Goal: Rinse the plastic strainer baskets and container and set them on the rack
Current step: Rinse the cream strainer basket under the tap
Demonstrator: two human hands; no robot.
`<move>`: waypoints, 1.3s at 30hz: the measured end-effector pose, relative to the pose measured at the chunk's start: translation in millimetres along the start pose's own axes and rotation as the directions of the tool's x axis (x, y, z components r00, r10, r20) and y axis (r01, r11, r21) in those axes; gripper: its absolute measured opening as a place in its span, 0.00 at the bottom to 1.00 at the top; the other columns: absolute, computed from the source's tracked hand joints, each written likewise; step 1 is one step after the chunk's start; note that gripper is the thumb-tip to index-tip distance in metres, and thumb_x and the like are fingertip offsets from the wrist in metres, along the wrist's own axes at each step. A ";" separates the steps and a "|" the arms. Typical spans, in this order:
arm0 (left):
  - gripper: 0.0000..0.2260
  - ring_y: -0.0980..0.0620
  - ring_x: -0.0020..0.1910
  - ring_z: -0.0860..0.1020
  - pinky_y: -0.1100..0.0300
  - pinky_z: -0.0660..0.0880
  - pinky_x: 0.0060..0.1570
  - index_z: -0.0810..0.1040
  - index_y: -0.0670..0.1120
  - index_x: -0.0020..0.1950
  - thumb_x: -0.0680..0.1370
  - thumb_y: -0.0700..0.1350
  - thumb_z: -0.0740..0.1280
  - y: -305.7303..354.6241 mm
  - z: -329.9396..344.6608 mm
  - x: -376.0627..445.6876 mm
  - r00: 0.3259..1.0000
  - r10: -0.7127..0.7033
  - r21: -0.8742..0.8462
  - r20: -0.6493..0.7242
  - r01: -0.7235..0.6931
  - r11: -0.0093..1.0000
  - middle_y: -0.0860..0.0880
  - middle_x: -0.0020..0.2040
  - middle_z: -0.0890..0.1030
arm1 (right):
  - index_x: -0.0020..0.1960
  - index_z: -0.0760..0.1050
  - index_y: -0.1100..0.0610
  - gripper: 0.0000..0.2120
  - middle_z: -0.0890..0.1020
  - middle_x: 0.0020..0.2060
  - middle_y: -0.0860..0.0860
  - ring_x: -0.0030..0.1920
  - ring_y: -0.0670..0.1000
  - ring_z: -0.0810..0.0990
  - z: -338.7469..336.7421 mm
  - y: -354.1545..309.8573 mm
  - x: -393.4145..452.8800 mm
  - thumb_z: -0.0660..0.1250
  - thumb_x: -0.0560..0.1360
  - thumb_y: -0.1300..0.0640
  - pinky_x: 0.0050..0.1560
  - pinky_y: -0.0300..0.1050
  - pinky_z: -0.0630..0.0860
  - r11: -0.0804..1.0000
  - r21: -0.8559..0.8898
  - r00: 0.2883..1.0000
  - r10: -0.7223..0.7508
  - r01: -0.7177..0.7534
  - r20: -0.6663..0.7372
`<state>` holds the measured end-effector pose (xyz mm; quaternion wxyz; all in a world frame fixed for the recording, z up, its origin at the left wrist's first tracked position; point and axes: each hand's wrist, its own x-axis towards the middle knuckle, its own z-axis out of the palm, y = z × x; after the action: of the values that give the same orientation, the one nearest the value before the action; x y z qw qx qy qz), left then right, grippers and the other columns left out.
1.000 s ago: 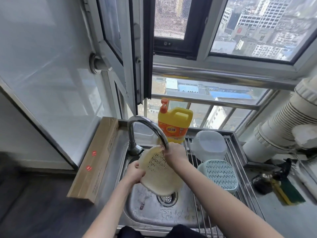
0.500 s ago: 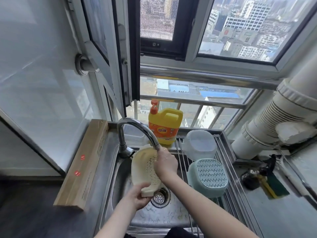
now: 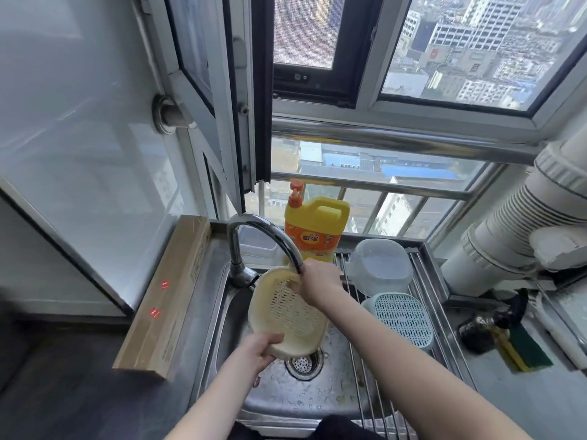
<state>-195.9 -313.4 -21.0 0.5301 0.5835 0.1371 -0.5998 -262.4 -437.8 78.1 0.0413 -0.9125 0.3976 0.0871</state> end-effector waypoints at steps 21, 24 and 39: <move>0.17 0.42 0.49 0.78 0.52 0.82 0.35 0.69 0.38 0.62 0.74 0.29 0.65 15.3 3.0 -3.0 0.987 0.039 0.133 0.159 -0.060 0.989 0.38 0.53 0.77 | 0.46 0.75 0.58 0.10 0.79 0.44 0.55 0.43 0.55 0.77 27.5 42.4 -15.3 0.56 0.79 0.57 0.41 0.46 0.74 0.765 0.533 0.930 0.338 -0.362 0.146; 0.17 0.41 0.47 0.77 0.52 0.81 0.30 0.67 0.36 0.62 0.75 0.26 0.62 7.3 15.4 3.4 0.987 0.014 -0.019 0.158 -0.011 1.000 0.37 0.52 0.76 | 0.43 0.75 0.57 0.10 0.81 0.43 0.55 0.43 0.55 0.78 37.2 43.7 -24.9 0.57 0.78 0.57 0.46 0.48 0.76 0.621 0.665 0.893 0.419 -0.415 0.166; 0.15 0.42 0.50 0.80 0.52 0.80 0.46 0.76 0.42 0.56 0.72 0.44 0.59 26.2 54.1 1.5 0.898 0.409 0.894 0.164 -0.311 0.323 0.41 0.53 0.82 | 0.56 0.75 0.56 0.17 0.82 0.47 0.54 0.45 0.56 0.80 43.7 79.6 -42.2 0.56 0.78 0.46 0.47 0.48 0.78 0.676 0.524 0.839 0.522 -0.518 0.155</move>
<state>-204.7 -367.0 4.8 0.2434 0.8167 -0.3164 -0.4167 -354.4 -455.3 42.8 0.2721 -0.7110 0.6480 -0.0253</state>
